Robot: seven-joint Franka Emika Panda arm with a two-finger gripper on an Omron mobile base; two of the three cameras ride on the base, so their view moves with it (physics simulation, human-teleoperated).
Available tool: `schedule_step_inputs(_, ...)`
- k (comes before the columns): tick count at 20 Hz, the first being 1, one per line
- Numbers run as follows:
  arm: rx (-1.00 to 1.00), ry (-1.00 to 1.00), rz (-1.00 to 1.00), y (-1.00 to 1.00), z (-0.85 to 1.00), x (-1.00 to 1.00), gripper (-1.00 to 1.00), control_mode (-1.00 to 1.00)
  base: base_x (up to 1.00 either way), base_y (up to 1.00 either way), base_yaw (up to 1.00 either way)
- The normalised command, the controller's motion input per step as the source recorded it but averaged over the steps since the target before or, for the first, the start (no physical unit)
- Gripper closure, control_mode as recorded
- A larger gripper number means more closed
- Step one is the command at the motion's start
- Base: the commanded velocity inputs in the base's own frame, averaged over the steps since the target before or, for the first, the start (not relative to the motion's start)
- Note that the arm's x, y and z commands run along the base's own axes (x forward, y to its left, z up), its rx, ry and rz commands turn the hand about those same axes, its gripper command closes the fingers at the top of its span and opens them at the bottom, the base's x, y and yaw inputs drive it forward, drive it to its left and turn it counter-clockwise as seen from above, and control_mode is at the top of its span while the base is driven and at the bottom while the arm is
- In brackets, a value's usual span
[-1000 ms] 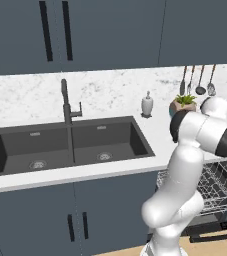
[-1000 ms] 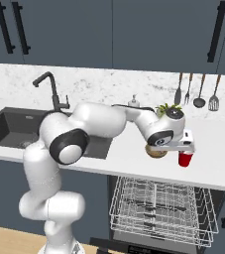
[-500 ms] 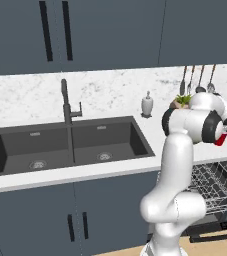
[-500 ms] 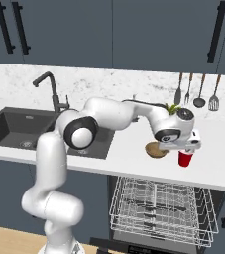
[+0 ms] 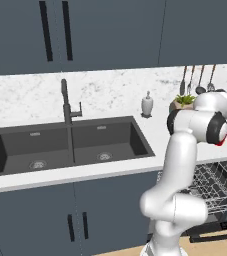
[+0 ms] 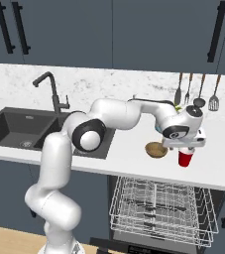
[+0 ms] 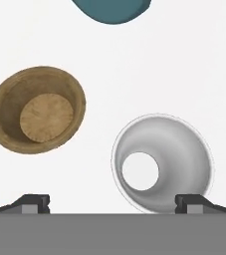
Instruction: Pick up the cup and bowl from the counter, place them in the dishwasher, and close the dishwasher door.
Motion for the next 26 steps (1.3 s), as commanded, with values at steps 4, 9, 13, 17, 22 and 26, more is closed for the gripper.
schedule_step_inputs(4, -0.04, 0.02, 0.0, 0.32, -0.09, 0.0, -1.0, -1.0, 0.0, 0.0, 0.0)
schedule_step_inputs(9, 0.0, 0.05, 0.0, 0.01, -0.07, 0.01, -1.0, -1.0, 0.0, 0.0, 0.0)
schedule_step_inputs(13, -0.07, 0.07, -0.02, 0.0, -0.02, 0.01, -1.0, -1.0, 0.0, 0.0, 0.0)
schedule_step_inputs(17, -0.04, 0.11, -0.04, 0.0, -0.01, 0.1, -1.0, -1.0, 0.0, 0.0, 0.0)
schedule_step_inputs(22, 0.0, 0.11, -0.04, -0.02, 0.0, 0.2, -1.0, -1.0, 0.0, 0.0, 0.0)
schedule_step_inputs(26, 0.0, 0.01, 0.0, 0.0, 0.0, 0.23, -1.0, -1.0, 0.0, 0.0, 0.0)
